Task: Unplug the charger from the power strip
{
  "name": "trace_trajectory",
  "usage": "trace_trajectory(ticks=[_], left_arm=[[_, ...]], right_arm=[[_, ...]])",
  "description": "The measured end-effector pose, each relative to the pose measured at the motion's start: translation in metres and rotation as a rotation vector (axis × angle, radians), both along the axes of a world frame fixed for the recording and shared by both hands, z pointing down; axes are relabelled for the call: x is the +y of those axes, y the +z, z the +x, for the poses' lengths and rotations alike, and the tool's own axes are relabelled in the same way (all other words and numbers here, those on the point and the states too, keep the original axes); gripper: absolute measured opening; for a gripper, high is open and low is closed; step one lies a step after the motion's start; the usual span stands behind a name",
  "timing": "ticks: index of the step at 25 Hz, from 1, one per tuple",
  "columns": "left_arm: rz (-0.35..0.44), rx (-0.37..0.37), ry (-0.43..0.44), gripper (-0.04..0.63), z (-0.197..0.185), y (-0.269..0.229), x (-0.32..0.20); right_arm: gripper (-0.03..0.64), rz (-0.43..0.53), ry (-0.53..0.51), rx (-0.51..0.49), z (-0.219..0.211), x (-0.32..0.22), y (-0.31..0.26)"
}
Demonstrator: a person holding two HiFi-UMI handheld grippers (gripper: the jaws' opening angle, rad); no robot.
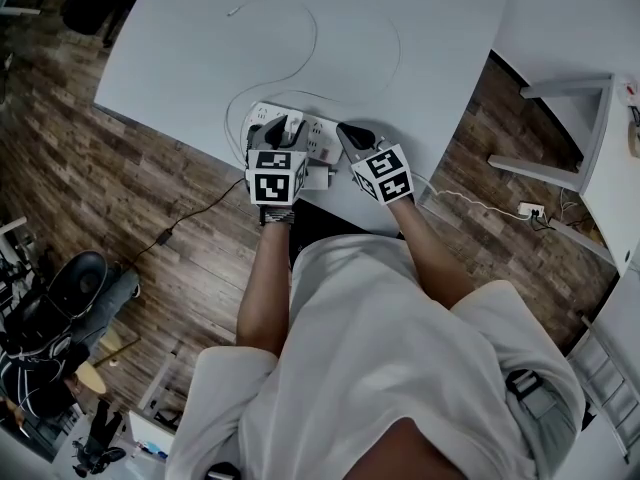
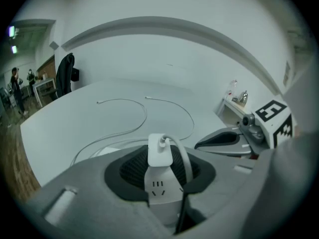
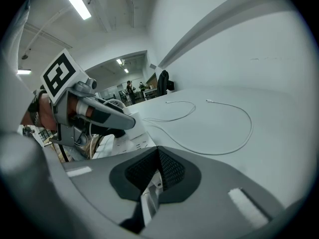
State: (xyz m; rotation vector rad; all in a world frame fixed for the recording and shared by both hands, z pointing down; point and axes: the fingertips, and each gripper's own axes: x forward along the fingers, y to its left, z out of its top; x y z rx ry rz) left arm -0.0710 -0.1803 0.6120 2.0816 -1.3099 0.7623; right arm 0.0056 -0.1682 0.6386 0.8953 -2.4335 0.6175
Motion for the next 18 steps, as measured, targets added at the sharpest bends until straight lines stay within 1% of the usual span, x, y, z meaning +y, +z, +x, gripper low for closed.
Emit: trace_trajectory(ticks=[1,3,6,8,11,13,15,18], left_arm=[[-0.005,0.024,-0.012,0.14,-0.0005,0.0001,0.0004],[-0.008,0.046,-0.027,0.14,-0.0018,-0.0001,0.001],[-0.008,0.047,-0.031,0.14,-0.002,-0.0006,0.0003],[-0.004,0.012,-0.015,0.14,-0.0019,-0.0002,0.0],[0.008,-0.085,0.038,0.14,-0.0001,-0.0005,-0.0005],[0.017,-0.134,0.073,0.14,0.0046,-0.0012,-0.0016],[0.02,-0.147,0.078,0.14,0.0064,-0.0011,-0.0018],[0.009,-0.111,0.046,0.14,0.0038,-0.0013,0.0]], right_arm=[[0.0,0.001,-0.002,0.001,0.0002,0.0004,0.0003],[0.0,0.002,-0.003,0.001,-0.0003,0.0008,0.0006],[0.0,0.002,-0.003,0.0,-0.0004,0.0002,0.0001],[0.0,0.003,-0.002,0.004,-0.0007,-0.0002,0.0],[0.0,0.003,-0.004,0.008,-0.0017,-0.0002,0.0006],[0.0,0.003,-0.006,0.011,-0.0011,-0.0007,0.0008],[0.0,0.003,-0.009,0.011,-0.0011,-0.0011,0.0009],[0.0,0.003,-0.01,0.011,-0.0004,-0.0001,0.0013]])
